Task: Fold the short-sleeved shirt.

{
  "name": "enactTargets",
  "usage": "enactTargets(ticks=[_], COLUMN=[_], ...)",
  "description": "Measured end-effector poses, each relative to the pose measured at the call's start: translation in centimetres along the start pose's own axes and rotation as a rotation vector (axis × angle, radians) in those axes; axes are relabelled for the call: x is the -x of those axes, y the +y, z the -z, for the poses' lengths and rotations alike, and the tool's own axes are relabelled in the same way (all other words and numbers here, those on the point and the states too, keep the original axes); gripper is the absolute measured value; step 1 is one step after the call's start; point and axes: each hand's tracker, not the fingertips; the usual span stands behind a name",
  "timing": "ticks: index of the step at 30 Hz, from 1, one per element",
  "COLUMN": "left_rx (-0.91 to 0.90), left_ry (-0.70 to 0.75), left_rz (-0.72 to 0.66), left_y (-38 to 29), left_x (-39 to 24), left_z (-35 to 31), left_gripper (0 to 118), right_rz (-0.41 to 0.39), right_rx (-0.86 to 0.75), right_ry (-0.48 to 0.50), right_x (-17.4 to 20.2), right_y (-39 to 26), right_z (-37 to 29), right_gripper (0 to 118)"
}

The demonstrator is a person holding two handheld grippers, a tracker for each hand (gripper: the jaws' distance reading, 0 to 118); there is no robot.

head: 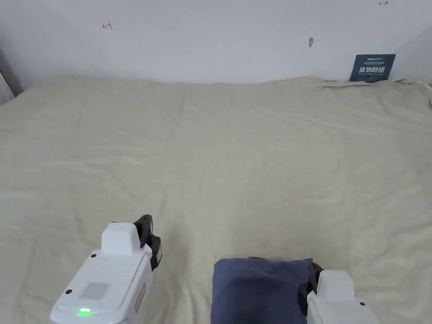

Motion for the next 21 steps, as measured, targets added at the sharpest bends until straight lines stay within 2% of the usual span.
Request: enactTargets(ticks=[6, 10, 15, 18, 21], left_rx=[0.051, 0.107, 0.233, 0.348, 0.514], left_ry=[-0.014, -0.046, -0.138, -0.230, -0.333], left_rz=[-0.016, -0.041, -0.117, -0.181, -0.249], left_y=[-1.5, -2.5, -3.7, -4.4, -4.9], left_x=[0.0, -0.3, -0.8, -1.0, -1.2], left_z=[0.7, 1.1, 1.9, 2.8, 4.4], left_gripper=[0, 0, 0, 8, 18], right_rz=[-0.007, 0.020, -0.017, 0.015, -0.001], right_rx=[0.061, 0.098, 0.062, 0.043, 0.048], right_ry=[0.006, 0.000, -0.019, -0.014, -0.011], right_x=[0.6, 0.7, 1.4, 1.1, 1.1], right_y=[-2.8, -4.4, -5.6, -5.9, -5.7], right_z=[2.0, 3.2, 3.3, 3.1, 3.0], right_gripper=[0, 0, 0, 0, 0])
